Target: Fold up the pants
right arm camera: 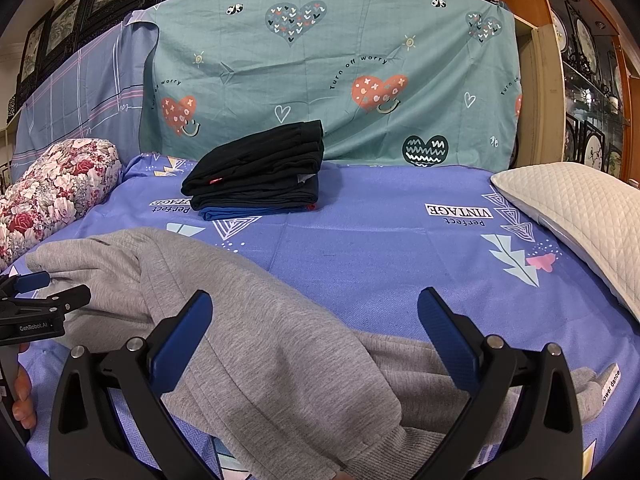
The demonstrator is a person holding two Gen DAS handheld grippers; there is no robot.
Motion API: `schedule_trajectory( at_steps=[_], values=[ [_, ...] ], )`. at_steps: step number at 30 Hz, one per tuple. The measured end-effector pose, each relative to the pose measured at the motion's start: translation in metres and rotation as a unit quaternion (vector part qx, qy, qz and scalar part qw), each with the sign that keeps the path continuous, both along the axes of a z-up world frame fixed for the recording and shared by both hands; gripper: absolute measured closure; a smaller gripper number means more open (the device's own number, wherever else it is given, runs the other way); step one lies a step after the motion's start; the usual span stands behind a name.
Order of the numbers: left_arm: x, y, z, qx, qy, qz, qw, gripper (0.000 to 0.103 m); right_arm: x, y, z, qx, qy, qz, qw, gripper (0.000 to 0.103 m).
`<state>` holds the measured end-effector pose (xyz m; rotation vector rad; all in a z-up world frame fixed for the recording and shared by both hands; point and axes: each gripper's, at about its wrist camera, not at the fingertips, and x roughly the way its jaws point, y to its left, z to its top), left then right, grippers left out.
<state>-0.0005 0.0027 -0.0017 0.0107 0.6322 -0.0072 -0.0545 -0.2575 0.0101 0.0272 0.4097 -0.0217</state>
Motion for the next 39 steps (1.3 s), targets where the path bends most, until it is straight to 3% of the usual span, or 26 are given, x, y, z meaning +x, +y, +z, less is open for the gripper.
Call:
schedule_trajectory(
  at_steps=[4, 7, 12, 16, 17, 18, 19, 20, 21, 22, 25, 27, 31, 35, 39],
  values=[
    [-0.014, 0.02, 0.016, -0.017, -0.011, -0.002, 0.9998, 0.002, -0.006, -0.007, -0.001, 0.004, 0.011, 0.025, 1.0, 0.001],
    [-0.025, 0.052, 0.03, 0.01, -0.009, 0.01, 0.9999, 0.002, -0.03, -0.004, 0.006, -0.08, 0.03, 0.071, 0.994, 0.001],
    [-0.009, 0.123, 0.025, 0.036, 0.042, 0.091, 0.9942, 0.002, -0.06, 0.022, -0.027, -0.24, 0.126, 0.169, 0.948, 0.001],
    [0.009, 0.158, 0.014, -0.003, 0.09, 0.112, 0.9896, 0.002, -0.051, 0.038, -0.058, -0.312, 0.17, 0.181, 0.917, 0.003],
    [0.012, 0.162, 0.011, -0.007, 0.096, 0.115, 0.9886, 0.002, -0.043, 0.04, -0.067, -0.321, 0.195, 0.183, 0.909, 0.013],
    [0.015, 0.165, 0.008, -0.009, 0.105, 0.119, 0.9873, 0.002, -0.035, 0.041, -0.072, -0.327, 0.213, 0.184, 0.902, 0.034],
    [0.018, 0.167, 0.005, -0.011, 0.112, 0.12, 0.9864, 0.002, -0.03, 0.041, -0.076, -0.328, 0.222, 0.183, 0.9, 0.044],
    [0.02, 0.169, 0.003, -0.012, 0.119, 0.12, 0.9856, 0.002, -0.025, 0.041, -0.076, -0.324, 0.234, 0.186, 0.897, 0.062],
    [0.022, 0.17, 0.001, -0.014, 0.122, 0.119, 0.9852, 0.002, -0.021, 0.04, -0.072, -0.321, 0.24, 0.187, 0.897, 0.086],
    [0.024, 0.172, 0.001, -0.015, 0.125, 0.119, 0.9849, 0.002, -0.017, 0.038, -0.065, -0.31, 0.247, 0.19, 0.898, 0.087],
    [0.029, 0.179, 0.003, -0.025, 0.134, 0.114, 0.984, 0.002, -0.008, 0.025, -0.029, -0.284, 0.233, 0.196, 0.909, 0.088],
    [0.038, 0.188, 0.005, -0.046, 0.144, 0.111, 0.9823, 0.002, 0.008, 0.006, 0.004, -0.251, 0.217, 0.188, 0.925, 0.088],
    [0.054, 0.208, 0.013, -0.111, 0.153, 0.103, 0.9765, 0.002, 0.054, -0.036, 0.049, -0.216, 0.191, 0.123, 0.95, 0.088],
    [0.07, 0.227, 0.019, -0.169, 0.159, 0.093, 0.9683, 0.002, 0.099, -0.063, 0.057, -0.197, 0.186, 0.072, 0.96, 0.088],
    [0.094, 0.244, 0.002, -0.216, 0.201, 0.089, 0.9513, 0.002, 0.124, -0.076, 0.046, -0.188, 0.188, 0.048, 0.963, 0.089]
  ],
)
